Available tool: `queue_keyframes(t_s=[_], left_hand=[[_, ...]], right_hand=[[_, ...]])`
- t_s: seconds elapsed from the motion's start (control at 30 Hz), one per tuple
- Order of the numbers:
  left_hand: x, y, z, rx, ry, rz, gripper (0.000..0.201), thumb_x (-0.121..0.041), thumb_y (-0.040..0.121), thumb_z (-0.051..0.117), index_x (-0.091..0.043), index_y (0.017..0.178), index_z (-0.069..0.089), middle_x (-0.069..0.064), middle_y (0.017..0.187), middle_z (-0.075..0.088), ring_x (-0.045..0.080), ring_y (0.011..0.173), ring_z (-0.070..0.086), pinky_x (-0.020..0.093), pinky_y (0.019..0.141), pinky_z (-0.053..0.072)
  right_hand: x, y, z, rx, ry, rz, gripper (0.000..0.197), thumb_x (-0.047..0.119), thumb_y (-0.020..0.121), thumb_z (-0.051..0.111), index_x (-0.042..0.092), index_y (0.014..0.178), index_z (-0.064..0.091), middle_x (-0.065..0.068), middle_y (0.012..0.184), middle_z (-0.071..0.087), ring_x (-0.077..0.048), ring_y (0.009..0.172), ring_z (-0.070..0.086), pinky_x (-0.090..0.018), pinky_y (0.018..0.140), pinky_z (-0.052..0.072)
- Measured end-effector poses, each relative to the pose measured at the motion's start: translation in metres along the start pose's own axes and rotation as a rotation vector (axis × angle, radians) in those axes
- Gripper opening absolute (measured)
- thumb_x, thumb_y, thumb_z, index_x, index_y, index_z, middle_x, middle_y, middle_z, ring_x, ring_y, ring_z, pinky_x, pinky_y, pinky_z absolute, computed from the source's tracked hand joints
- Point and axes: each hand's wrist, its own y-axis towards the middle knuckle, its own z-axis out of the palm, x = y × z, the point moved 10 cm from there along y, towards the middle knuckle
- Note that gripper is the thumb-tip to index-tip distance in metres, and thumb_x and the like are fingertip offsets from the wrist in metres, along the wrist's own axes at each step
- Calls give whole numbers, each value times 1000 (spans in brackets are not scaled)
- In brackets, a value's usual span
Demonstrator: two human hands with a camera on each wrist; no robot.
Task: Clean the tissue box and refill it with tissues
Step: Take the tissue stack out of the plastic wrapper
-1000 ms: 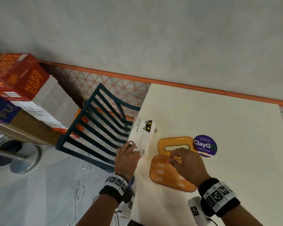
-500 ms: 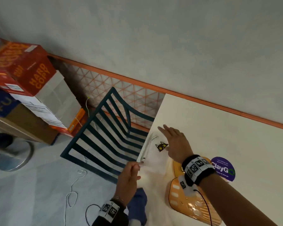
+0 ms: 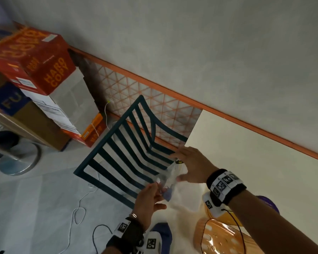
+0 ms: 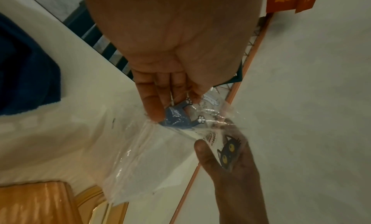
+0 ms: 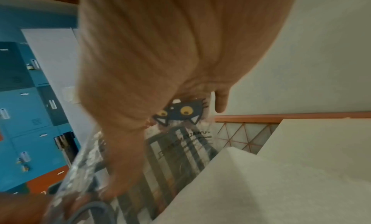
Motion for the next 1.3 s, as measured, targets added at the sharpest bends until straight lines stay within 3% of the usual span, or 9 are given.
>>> queue_keyframes(t_s=[0.1,0.33,0.43,0.67,0.83,0.97,1.13,1.23,1.3], left_hand=[[3,1,-2,-25,-10,-17,32,-36,105,53,-10,110,71,12,105,79,23,92,74,36,70,54],[15,7,-6,-62,-16,-95,36,-40,102,51,-9,105,70,13,103,78,30,102,71,39,76,48],[21,11,-9,-95,-55,-140,28,-33,101,52,-14,109,71,6,104,80,26,104,71,36,75,45],[46,36,-36,-300,-38,-251,25,-16,100,62,-5,77,62,0,51,57,7,37,49,20,37,39],[57,54,-33,-265,9,-267,9,-10,97,62,-2,97,67,9,75,73,17,61,67,25,52,51],[48,46,-39,-293,207,-277,12,-7,93,66,5,95,69,11,67,75,27,69,75,21,36,36],[-8,44,-50,-371,920,96,20,-27,90,72,-20,109,69,-4,101,71,16,91,70,28,78,52],[-46,22,-18,-297,885,433,27,-40,93,70,-32,119,69,-10,112,67,10,102,65,36,92,56],[-42,23,7,-127,930,458,42,-54,90,69,-38,129,63,-18,119,60,5,109,58,34,96,53]], right_hand=[[-17,12,-14,-144,3,37,45,31,80,79,39,123,66,10,138,62,-14,131,52,-37,116,34],[-76,34,5,63,307,212,3,32,93,68,30,93,70,8,113,74,-17,108,65,-35,97,48],[-71,41,7,86,357,179,10,20,99,57,24,89,58,7,93,71,-19,92,64,-35,84,48],[-90,46,21,134,341,394,12,24,83,64,33,76,64,9,77,76,-7,85,67,-27,78,50],[-100,39,24,121,300,532,30,29,79,72,25,109,67,5,104,68,-18,109,63,-28,93,48],[-93,37,17,93,128,521,33,34,86,67,25,118,66,4,127,66,-23,121,59,-34,105,44],[-96,17,-6,-127,136,542,25,28,96,50,15,111,65,-10,112,69,-32,108,62,-40,90,52],[-105,-14,-12,-246,226,572,17,23,94,54,17,100,69,-8,103,70,-30,99,66,-34,81,51],[-108,-36,2,-201,285,577,17,26,91,65,19,106,69,-4,108,70,-25,103,66,-31,88,52]])
